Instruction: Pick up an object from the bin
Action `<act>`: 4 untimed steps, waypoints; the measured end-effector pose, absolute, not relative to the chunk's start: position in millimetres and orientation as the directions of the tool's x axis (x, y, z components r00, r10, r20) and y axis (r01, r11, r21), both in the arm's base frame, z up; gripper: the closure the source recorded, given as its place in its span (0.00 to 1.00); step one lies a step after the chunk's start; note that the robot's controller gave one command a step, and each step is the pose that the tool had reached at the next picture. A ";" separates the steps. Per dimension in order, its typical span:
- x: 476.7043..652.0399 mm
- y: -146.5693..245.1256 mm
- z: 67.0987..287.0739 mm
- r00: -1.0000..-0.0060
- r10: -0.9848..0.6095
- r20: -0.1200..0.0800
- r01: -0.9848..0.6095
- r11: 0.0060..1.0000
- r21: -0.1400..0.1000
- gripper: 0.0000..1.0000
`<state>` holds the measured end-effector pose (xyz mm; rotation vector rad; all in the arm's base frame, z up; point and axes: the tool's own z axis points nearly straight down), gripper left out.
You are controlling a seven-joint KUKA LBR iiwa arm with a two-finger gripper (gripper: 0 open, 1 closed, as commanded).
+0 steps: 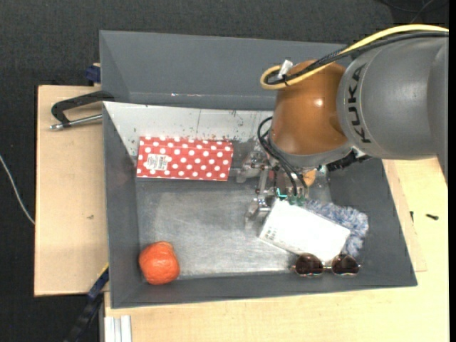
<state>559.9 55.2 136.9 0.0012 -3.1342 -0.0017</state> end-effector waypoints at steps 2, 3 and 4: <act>516.6 -29.3 126.5 -0.996 -0.087 0.002 -0.087 0.996 -0.001 0.00; 576.6 -42.4 100.4 -0.999 -0.053 -0.004 -0.053 0.999 0.003 1.00; 576.6 -42.5 100.4 -0.999 -0.053 -0.004 -0.053 0.999 0.003 1.00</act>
Offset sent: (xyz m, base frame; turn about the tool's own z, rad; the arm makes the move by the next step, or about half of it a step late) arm -0.0426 -0.0805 -0.0105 -0.0935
